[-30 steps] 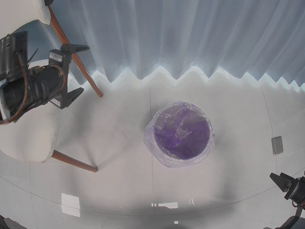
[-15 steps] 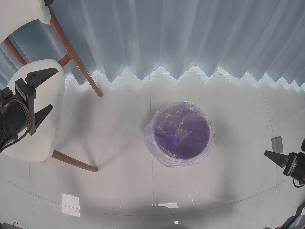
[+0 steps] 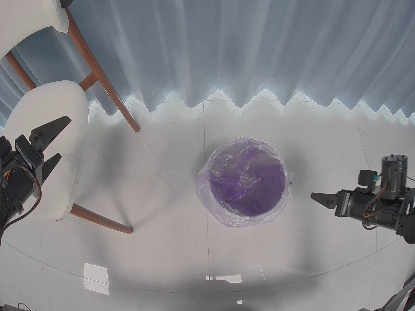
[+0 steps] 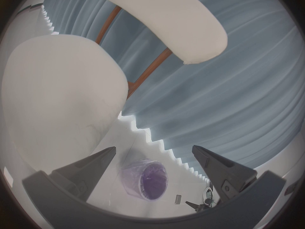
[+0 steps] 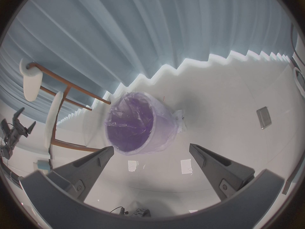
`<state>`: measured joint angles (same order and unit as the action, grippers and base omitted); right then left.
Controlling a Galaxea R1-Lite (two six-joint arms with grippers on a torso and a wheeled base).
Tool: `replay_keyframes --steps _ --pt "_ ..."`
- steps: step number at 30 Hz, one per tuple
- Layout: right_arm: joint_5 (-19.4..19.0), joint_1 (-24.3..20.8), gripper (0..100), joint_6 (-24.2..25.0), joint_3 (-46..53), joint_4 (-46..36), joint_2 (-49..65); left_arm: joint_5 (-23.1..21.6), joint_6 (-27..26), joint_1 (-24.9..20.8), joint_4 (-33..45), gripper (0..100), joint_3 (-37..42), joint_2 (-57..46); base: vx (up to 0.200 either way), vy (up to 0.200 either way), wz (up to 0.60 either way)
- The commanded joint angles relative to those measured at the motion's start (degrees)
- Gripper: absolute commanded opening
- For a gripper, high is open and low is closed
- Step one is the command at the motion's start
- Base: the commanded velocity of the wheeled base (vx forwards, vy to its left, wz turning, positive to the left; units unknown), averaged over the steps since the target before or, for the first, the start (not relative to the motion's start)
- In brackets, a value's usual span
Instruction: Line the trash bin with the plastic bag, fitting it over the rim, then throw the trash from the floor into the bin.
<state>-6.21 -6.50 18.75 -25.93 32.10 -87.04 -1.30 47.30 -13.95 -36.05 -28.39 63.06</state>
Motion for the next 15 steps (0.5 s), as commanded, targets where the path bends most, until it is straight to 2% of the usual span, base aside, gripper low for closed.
replay_keyframes --steps 1,8,11,15 --pt "0.49 -3.61 100 -0.91 -7.12 5.43 -18.96 -2.74 -2.39 0.59 -6.32 100 3.78 -0.75 0.0 0.0 0.0" --pt "4.01 -3.7 100 -0.73 -17.75 2.97 -26.43 -3.88 -2.48 1.11 -6.4 100 4.05 0.04 0.0 0.0 0.0" --pt "4.62 -4.49 100 0.32 -23.29 -4.85 -26.6 -3.88 -2.48 1.11 -6.4 100 4.22 0.48 0.0 0.0 0.0" --pt "5.77 -5.72 100 5.25 -28.83 -14.87 -27.66 -3.88 -2.48 1.2 -6.4 100 4.13 0.57 0.0 0.0 0.0"
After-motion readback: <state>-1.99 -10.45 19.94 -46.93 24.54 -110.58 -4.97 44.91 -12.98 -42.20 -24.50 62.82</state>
